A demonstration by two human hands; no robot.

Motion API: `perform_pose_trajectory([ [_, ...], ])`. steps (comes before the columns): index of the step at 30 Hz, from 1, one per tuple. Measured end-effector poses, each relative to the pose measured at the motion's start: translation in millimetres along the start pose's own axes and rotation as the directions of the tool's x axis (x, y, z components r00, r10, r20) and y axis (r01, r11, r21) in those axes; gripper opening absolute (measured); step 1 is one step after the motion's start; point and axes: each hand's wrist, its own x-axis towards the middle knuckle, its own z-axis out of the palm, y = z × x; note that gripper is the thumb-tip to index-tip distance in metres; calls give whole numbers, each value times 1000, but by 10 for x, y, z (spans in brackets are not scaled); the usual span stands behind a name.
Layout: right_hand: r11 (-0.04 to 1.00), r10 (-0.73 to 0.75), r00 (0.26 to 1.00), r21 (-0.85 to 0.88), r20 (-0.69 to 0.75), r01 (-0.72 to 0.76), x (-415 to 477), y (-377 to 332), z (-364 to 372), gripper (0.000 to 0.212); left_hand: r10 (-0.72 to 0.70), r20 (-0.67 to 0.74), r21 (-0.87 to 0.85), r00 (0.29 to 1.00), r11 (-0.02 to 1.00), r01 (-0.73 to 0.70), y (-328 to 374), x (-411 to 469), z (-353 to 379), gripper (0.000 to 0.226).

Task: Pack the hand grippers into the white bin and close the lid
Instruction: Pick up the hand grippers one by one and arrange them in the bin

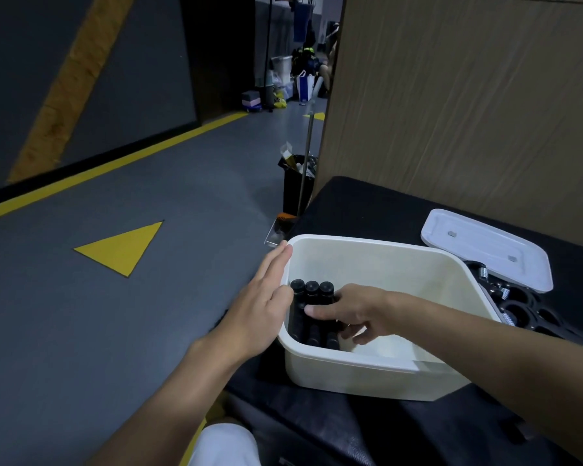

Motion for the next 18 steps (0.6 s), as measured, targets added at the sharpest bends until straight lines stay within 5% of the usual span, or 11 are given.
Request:
perform_pose_trajectory([
  [7,966,-26,975,255,220,-32,-74,4,-157,69,18,-17,-17,1000,1000,-19,-22,8,9,82],
  [18,880,5,987,467,163,-81,-74,28,-138,57,14,-38,-62,999,998,-17,-13,21,51,82],
])
